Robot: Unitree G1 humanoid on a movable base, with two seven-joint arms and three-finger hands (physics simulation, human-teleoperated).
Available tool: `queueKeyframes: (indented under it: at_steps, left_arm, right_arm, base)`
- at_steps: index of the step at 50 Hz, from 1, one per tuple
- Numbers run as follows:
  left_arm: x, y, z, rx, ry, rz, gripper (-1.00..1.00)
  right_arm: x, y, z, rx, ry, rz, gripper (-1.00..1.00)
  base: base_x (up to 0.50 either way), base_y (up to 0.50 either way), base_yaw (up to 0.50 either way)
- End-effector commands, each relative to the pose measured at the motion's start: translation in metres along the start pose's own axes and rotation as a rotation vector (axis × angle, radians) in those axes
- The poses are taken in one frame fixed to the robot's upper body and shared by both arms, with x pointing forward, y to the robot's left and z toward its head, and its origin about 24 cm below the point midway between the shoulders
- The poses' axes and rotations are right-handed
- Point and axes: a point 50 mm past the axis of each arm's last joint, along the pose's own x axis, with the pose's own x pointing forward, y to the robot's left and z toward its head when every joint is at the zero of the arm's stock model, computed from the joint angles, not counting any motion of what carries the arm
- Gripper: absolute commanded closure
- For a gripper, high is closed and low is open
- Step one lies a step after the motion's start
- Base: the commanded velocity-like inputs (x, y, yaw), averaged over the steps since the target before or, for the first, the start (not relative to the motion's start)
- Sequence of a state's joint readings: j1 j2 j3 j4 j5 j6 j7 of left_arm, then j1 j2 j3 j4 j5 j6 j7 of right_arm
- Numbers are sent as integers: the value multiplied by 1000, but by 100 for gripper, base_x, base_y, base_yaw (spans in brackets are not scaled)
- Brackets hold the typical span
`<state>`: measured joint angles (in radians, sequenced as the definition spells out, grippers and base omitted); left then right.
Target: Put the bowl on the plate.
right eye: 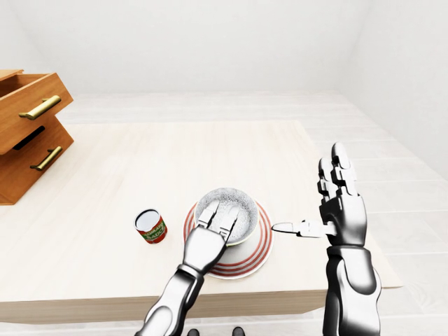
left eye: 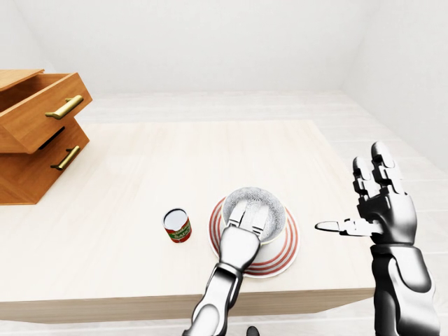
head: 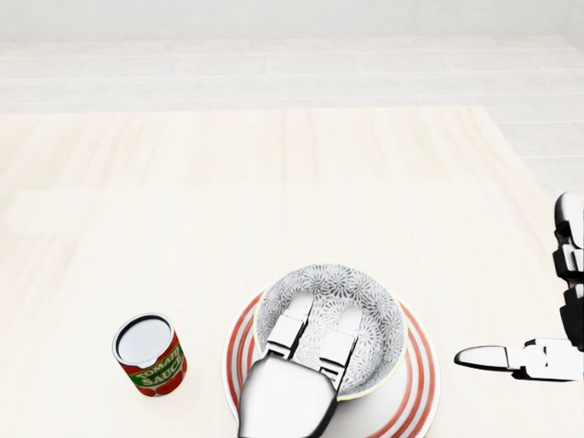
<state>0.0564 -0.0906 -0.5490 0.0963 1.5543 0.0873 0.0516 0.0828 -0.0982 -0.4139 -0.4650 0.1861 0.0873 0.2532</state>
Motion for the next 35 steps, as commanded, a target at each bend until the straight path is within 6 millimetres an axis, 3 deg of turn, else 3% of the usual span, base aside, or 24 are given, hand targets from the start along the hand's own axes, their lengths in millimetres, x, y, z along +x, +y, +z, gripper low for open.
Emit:
queueKeyframes:
  at_steps: [1,35]
  left_arm:
    - [-9,0,2,-23,-7,-54,-100]
    - [-24,30,9,-19,-49,-7,-100]
  right_arm:
    - [0,1,-2,1,7,0,-100]
    - [0,-1,5,-2,-19,-2,-100]
  base:
    - [0,0,0]
    - [0,0,0]
